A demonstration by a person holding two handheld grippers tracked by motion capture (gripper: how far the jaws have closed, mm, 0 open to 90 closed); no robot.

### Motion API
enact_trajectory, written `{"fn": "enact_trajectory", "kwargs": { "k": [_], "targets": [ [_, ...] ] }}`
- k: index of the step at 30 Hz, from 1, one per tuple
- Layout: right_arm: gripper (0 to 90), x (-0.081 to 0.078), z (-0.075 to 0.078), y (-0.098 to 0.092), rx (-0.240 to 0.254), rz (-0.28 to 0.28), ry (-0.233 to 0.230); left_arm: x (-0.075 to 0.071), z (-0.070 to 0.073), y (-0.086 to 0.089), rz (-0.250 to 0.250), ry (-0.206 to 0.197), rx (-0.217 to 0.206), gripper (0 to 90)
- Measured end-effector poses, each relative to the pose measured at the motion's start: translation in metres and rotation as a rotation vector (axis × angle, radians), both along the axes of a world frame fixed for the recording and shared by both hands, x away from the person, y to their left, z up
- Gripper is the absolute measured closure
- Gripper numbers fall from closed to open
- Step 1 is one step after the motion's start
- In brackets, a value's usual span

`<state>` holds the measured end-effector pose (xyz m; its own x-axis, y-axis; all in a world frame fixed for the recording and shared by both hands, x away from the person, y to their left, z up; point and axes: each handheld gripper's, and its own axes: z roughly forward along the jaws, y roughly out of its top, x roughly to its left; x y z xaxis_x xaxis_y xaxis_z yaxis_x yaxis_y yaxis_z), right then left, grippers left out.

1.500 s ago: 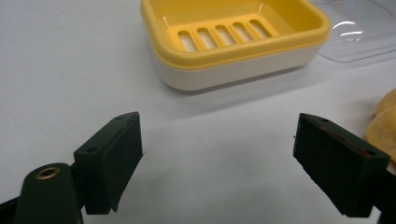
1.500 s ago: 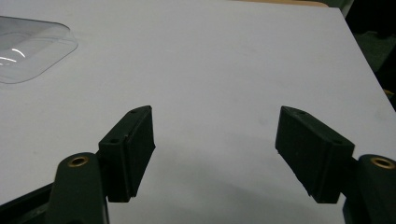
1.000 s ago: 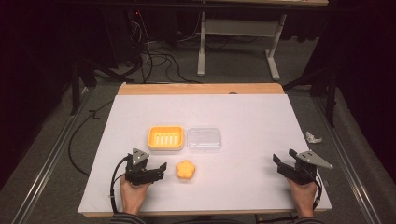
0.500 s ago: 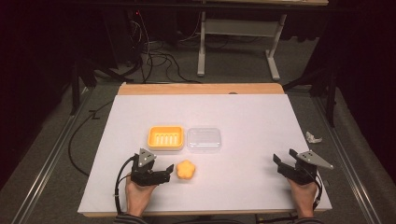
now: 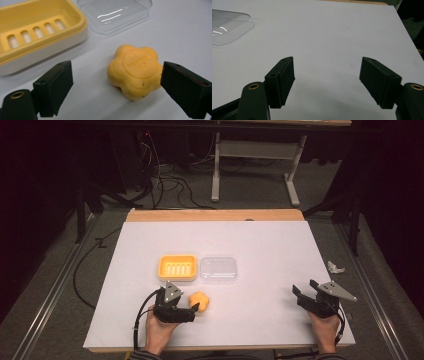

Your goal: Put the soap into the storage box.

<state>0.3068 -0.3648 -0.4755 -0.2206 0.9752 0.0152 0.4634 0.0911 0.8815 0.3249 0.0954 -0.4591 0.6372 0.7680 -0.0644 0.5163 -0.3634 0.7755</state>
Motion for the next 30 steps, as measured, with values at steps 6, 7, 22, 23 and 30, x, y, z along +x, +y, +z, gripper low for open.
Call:
{"fn": "enact_trajectory", "kwargs": {
  "k": [6,7,22,23,30],
  "targets": [
    [28.5,0.0,0.0,0.0,0.001,0.001,0.0,0.0,-0.001,-0.012,-0.034,0.002,0.015,11.0],
    [28.5,0.0,0.0,0.0,0.0,0.002,0.0,0.0,-0.001,-0.013,-0.038,0.003,0.017,10.9],
    [28.5,0.0,0.0,0.001,-0.004,-0.003,0.006,0.003,-0.012,-0.028,-0.061,-0.004,0.09,11.3],
    [28.5,0.0,0.0,0.001,-0.007,-0.001,0.004,0.003,-0.013,-0.029,-0.063,-0.003,0.095,11.4],
    [28.5,0.0,0.0,0.001,-0.002,-0.002,0.007,0.005,-0.016,-0.033,-0.056,-0.007,0.106,13.7]
  ]
}}
